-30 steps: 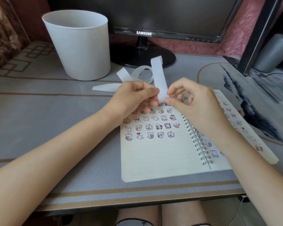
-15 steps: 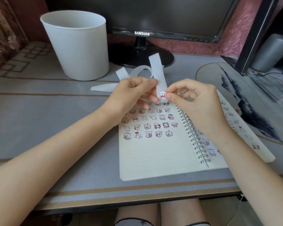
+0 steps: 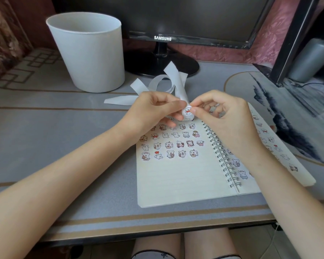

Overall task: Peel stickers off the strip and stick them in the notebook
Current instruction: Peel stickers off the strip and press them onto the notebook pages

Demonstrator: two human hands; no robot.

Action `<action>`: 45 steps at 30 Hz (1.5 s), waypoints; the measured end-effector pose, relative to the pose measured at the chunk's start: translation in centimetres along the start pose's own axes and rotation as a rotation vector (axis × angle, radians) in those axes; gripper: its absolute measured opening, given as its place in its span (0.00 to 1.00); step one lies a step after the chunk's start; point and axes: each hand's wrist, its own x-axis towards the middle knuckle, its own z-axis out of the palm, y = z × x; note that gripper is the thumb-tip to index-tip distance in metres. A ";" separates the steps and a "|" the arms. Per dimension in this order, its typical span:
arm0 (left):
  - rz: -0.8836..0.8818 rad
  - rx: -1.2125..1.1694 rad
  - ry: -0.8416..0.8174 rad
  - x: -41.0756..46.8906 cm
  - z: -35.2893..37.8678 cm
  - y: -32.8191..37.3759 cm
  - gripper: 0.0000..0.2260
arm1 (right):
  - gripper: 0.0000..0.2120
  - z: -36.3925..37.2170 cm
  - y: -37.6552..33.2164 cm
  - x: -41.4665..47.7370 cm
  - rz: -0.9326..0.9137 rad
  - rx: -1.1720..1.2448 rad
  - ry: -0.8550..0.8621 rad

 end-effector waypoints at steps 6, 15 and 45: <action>-0.022 -0.041 0.009 0.0 0.1 0.0 0.05 | 0.01 0.1 0.2 -0.1 -0.061 -0.056 0.019; -0.045 -0.042 0.022 -0.1 0.1 0.1 0.05 | 0.01 0.2 0.3 -0.2 -0.125 -0.186 0.048; -0.159 0.048 0.059 -0.1 0.1 0.1 0.06 | 0.04 -3.0 -1.1 -3.2 0.413 0.070 -0.256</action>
